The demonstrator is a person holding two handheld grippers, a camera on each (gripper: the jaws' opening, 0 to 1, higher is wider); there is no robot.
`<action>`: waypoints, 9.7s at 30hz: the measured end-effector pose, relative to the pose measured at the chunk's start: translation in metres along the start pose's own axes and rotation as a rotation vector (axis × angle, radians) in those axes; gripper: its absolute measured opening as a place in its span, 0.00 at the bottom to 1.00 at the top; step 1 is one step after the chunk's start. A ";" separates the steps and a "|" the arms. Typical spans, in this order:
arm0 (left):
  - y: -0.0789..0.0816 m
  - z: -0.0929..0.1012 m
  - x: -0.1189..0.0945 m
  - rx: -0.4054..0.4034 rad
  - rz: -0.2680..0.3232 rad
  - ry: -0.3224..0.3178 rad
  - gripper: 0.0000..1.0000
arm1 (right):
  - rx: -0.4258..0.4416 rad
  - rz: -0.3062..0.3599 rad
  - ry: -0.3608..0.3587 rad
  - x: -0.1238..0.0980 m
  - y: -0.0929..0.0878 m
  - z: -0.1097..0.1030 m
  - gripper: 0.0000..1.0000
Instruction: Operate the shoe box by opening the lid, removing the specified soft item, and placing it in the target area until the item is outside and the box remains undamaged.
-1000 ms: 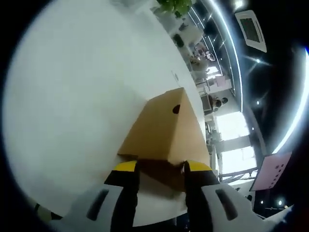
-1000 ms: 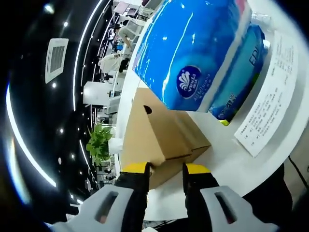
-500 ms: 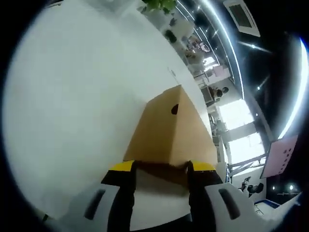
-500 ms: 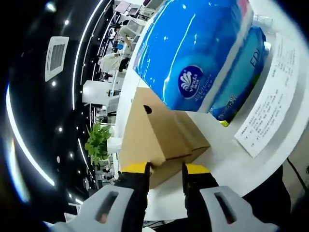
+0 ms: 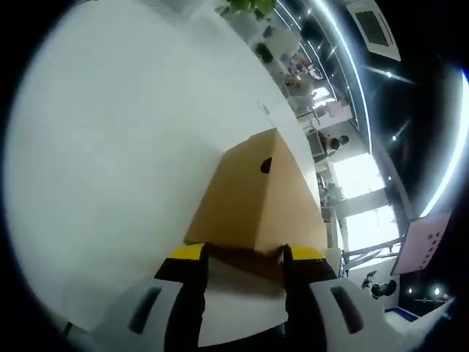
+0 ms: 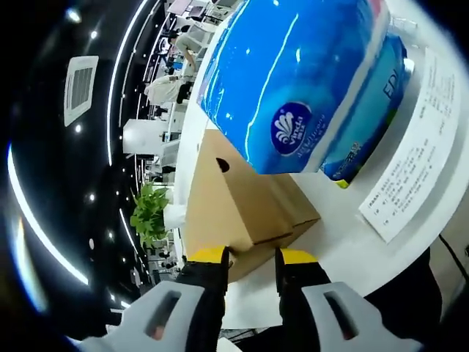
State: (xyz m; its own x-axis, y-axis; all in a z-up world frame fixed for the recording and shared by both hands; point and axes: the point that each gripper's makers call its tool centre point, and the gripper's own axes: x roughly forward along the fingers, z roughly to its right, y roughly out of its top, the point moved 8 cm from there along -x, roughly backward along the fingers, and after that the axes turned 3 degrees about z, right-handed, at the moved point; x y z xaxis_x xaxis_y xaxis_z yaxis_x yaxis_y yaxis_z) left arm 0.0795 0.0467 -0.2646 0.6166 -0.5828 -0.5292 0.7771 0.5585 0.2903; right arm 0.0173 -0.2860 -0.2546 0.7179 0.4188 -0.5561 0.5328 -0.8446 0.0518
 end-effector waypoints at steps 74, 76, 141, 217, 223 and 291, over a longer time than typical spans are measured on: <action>0.019 0.074 -0.021 1.035 -0.005 -0.054 0.99 | -1.597 -0.028 0.020 -0.020 0.013 -0.119 0.89; 0.019 0.072 -0.020 1.044 -0.003 -0.034 0.98 | -1.667 -0.070 -0.055 -0.016 0.015 -0.110 0.88; 0.001 0.038 0.022 1.194 -0.183 0.049 0.68 | -1.597 -0.236 -0.137 0.044 0.018 -0.051 0.76; -0.023 0.030 0.009 1.073 -0.252 0.113 0.56 | -1.654 -0.276 -0.237 0.023 0.003 -0.036 0.75; -0.026 0.030 0.007 1.083 -0.251 0.112 0.55 | -1.653 -0.286 -0.247 0.021 0.003 -0.035 0.75; -0.038 0.031 -0.001 1.102 -0.330 0.091 0.52 | -1.744 -0.354 -0.350 0.003 -0.005 -0.022 0.71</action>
State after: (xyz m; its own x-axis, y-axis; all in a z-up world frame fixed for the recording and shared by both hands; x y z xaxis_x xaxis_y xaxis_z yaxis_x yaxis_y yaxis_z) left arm 0.0534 0.0077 -0.2500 0.3862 -0.5353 -0.7513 0.6152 -0.4574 0.6421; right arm 0.0267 -0.2735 -0.2385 0.4840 0.2053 -0.8506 0.5952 0.6354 0.4920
